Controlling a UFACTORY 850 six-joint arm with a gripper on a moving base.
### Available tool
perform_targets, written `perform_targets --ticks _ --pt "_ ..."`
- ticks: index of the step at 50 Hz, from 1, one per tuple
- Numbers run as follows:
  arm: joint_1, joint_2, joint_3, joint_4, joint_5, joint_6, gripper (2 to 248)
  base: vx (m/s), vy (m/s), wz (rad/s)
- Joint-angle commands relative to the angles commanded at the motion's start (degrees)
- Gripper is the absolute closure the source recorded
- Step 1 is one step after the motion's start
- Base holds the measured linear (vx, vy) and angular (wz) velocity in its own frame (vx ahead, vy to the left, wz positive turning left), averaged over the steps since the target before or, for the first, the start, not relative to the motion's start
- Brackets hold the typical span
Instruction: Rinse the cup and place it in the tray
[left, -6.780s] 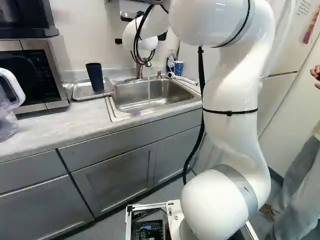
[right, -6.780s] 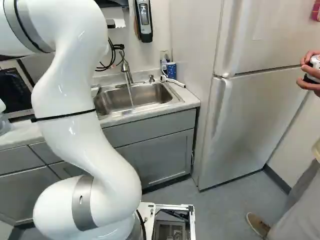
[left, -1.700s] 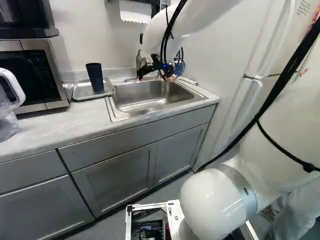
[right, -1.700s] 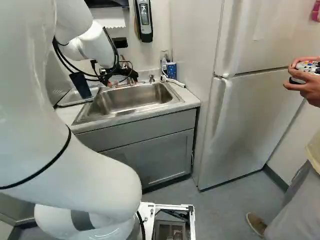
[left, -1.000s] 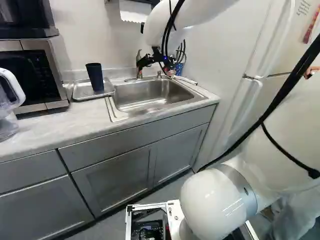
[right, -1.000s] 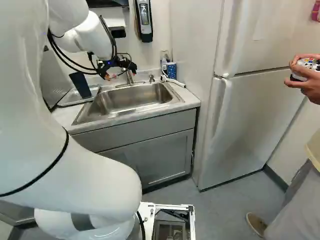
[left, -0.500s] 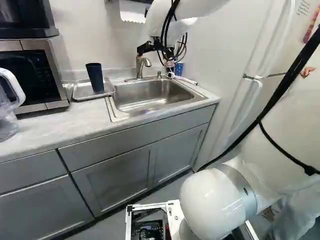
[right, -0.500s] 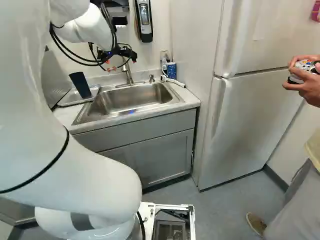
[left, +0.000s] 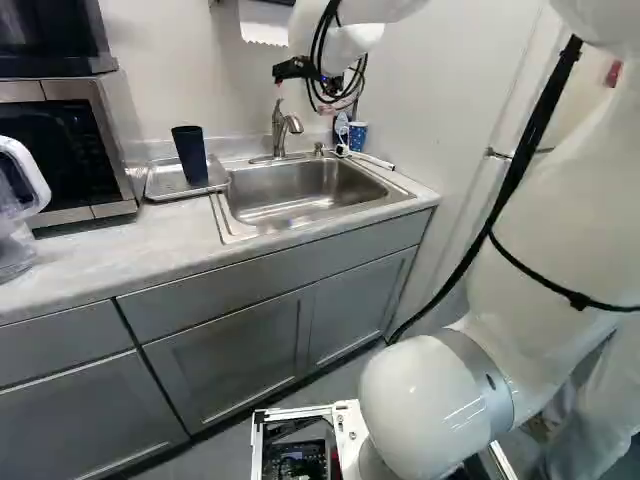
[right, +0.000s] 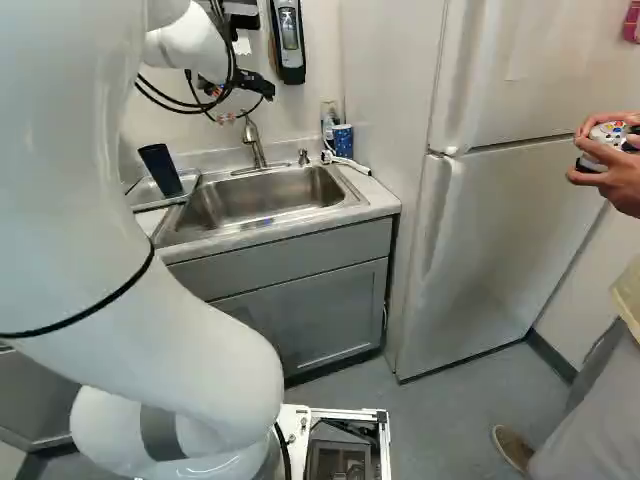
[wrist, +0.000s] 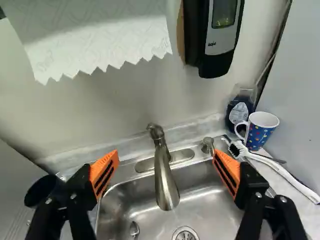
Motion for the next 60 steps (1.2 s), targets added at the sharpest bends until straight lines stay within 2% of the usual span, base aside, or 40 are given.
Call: perform_targets --ticks 14,60 --pt "0.7 -4.3 -4.3 0.0 0.5 0.0 3 0.000 0.000 0.000" --pt "5.1 -16.9 -17.9 0.0 0.9 0.0 3 0.000 0.000 0.000"
